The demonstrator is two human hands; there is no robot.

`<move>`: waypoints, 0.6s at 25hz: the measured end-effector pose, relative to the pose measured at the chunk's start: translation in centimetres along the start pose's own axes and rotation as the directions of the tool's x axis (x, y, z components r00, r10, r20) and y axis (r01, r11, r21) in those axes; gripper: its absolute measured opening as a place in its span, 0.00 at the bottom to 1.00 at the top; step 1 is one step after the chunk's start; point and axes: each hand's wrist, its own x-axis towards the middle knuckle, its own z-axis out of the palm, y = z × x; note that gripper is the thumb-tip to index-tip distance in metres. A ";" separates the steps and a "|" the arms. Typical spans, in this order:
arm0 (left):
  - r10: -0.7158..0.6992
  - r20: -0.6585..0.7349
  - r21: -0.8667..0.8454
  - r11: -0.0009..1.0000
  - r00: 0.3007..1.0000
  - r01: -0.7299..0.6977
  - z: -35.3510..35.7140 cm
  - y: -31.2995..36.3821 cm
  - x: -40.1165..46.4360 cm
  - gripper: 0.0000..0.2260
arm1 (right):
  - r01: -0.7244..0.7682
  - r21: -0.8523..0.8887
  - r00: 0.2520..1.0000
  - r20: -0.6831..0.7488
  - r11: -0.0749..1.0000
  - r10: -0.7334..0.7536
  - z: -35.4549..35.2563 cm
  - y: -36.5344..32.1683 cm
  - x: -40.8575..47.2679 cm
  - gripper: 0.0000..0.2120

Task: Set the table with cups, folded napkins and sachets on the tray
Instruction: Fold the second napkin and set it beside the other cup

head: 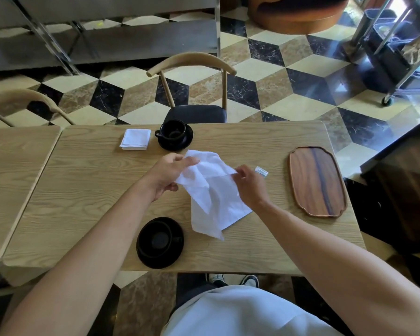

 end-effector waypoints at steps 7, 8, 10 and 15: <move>0.322 0.200 0.621 0.689 0.925 -0.374 0.2 0.1 1.1 0.60 | 0.044 0.147 0.976 -0.219 0.988 -0.011 -8.0 -4.8 2.3 0.14; 0.369 0.210 0.675 0.615 0.905 -0.408 0.4 0.1 1.3 0.60 | 0.074 0.115 0.971 -0.236 0.991 -0.045 -9.2 -5.6 2.5 0.14; 0.450 0.214 0.762 0.479 0.867 -0.436 0.6 0.6 1.4 0.60 | 0.151 0.035 0.960 -0.242 0.988 -0.139 -11.7 -7.2 2.4 0.15; 0.736 0.068 0.922 0.212 0.674 -0.325 1.5 2.0 2.2 0.46 | 0.192 -0.004 0.963 -0.193 0.981 -0.189 -15.5 -10.1 1.8 0.24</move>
